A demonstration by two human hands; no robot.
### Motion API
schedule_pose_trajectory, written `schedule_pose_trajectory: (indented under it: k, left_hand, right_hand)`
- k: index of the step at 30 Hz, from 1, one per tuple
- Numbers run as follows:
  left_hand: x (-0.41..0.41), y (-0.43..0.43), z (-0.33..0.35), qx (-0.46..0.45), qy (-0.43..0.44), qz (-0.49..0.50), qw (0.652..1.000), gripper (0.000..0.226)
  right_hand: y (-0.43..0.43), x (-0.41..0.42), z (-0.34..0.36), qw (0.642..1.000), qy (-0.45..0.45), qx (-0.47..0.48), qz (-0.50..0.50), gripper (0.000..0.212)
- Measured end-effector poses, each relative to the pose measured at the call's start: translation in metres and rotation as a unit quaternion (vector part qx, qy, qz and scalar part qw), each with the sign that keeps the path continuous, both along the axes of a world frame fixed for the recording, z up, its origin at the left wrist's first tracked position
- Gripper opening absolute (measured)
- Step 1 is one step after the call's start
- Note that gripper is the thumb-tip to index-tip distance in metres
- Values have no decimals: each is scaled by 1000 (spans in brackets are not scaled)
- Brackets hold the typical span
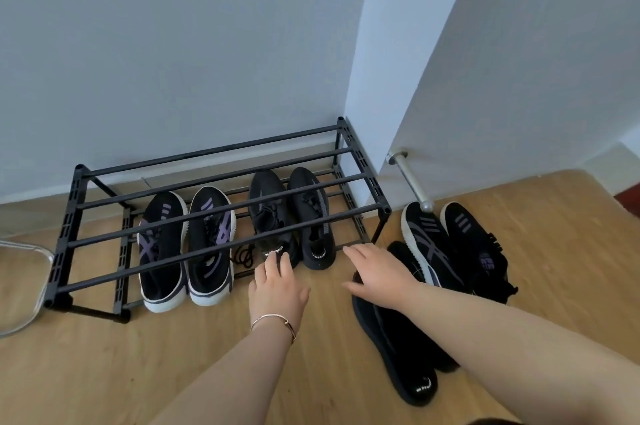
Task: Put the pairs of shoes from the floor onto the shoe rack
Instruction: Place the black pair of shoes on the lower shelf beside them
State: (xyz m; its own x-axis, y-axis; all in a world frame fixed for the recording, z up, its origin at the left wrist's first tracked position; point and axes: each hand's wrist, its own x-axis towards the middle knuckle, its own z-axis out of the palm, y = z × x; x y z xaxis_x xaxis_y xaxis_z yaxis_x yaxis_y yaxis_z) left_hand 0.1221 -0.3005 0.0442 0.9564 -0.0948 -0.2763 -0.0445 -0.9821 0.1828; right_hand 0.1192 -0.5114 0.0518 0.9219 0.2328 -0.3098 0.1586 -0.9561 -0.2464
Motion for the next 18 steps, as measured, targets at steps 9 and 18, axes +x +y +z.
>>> schedule_pose_trajectory:
  k: [9, 18]
  left_hand:
    - [-35, -45, -11, -1, 50, -25, 998, 78]
    - [-62, -83, -43, -17, 114, -27, 993, 77]
  right_hand:
    - [-76, -65, -15, 996, 39, -11, -84, 73]
    - [-123, -130, -48, 966, 59, 8, -253, 56]
